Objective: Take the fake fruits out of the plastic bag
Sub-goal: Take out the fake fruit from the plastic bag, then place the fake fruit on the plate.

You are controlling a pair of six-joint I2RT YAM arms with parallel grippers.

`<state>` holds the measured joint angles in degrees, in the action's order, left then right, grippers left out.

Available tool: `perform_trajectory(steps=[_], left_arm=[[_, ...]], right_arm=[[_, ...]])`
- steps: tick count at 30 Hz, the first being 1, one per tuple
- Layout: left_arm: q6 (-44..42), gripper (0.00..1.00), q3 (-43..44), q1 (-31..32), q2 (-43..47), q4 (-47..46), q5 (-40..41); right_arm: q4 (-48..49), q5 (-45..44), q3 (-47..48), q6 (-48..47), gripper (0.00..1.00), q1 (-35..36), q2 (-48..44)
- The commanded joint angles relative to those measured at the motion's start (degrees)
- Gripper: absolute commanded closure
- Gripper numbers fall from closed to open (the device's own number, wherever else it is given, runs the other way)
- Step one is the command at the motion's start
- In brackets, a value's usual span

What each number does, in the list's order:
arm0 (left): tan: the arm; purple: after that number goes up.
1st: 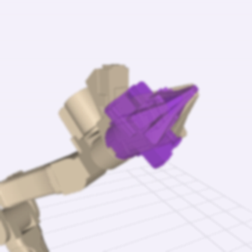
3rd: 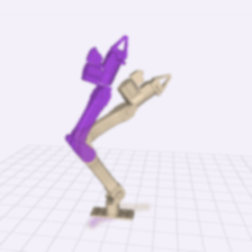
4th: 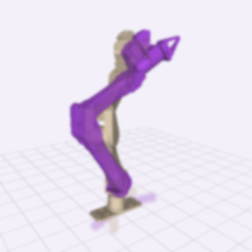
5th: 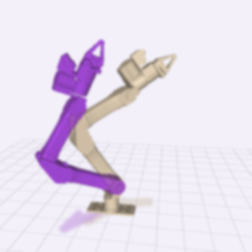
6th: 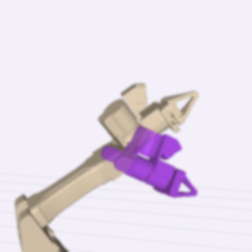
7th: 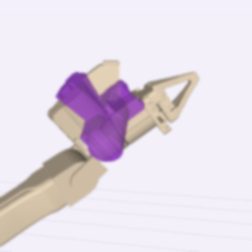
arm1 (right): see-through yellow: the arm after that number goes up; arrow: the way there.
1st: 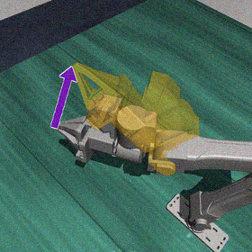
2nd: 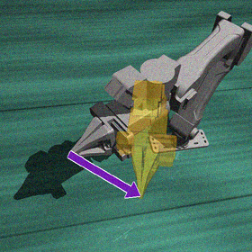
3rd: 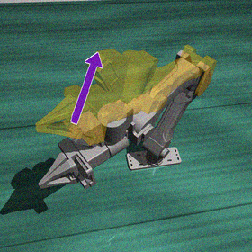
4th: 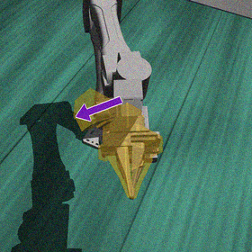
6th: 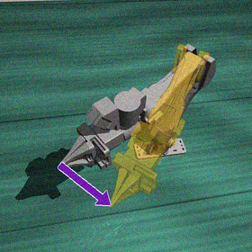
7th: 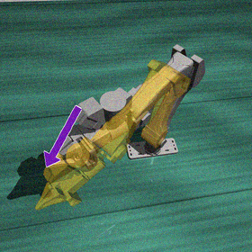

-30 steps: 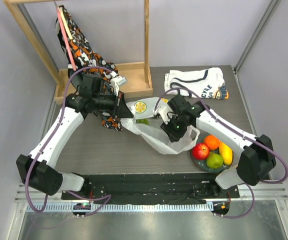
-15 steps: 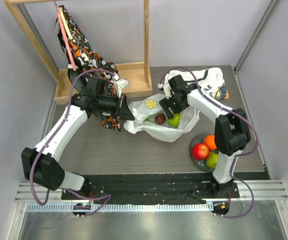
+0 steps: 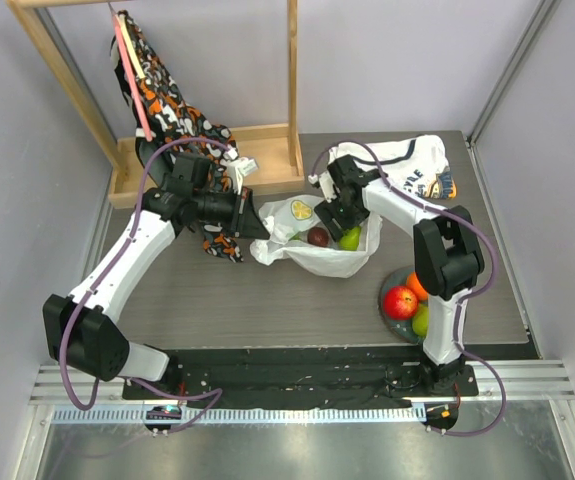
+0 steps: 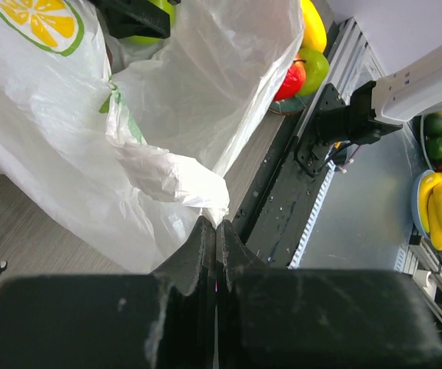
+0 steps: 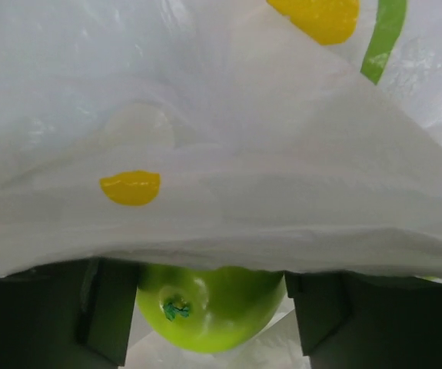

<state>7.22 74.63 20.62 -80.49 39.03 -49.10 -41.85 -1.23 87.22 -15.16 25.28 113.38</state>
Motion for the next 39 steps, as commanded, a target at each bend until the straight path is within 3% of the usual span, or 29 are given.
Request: perform_trajectory(steps=[1, 4, 10, 14, 24, 27, 30, 34, 39], left_arm=[[0.25, 1.00, 0.78, 0.21, -0.11, -2.90, -1.17], [-0.10, 1.00, 0.96, 0.21, -0.55, -3.08, -0.82], [0.86, 1.00, 2.01, 0.21, -1.69, -3.43, -0.38], [1.48, 1.00, 2.97, 0.12, -2.48, -3.96, 0.23], [2.27, 1.00, 2.80, 0.12, -2.13, -4.05, 1.02], [2.79, 1.00, 2.71, 0.03, -2.30, -4.13, 0.50], [3.59, 1.00, 2.71, 0.12, -2.83, -5.27, 0.15], [4.29, 1.00, 3.59, 0.12, -3.97, -5.54, -0.47], [4.90, 1.00, 3.33, 0.03, -3.80, -5.89, -0.73]], right_arm=[[-0.69, 0.00, 0.66, -2.51, 0.51, 0.39, -4.56], [-2.97, 7.98, 6.09, -2.60, 0.64, 0.39, -8.16], [-11.23, 26.42, 15.42, -2.68, 0.66, 0.47, -14.32], [-18.87, 33.48, 16.58, -6.54, 0.65, 0.47, -17.23], [-40.12, 24.11, 12.45, -24.73, 0.67, -2.33, -32.25], [-44.45, 19.45, 6.41, -31.50, 0.67, -2.60, -38.57], [-43.68, 16.98, -4.22, -36.95, 0.67, -2.60, -45.78], [-40.25, 12.06, -17.05, -37.49, 0.69, -3.56, -50.01], [-36.30, 10.73, -24.45, -37.49, 0.70, -6.99, -53.00]])
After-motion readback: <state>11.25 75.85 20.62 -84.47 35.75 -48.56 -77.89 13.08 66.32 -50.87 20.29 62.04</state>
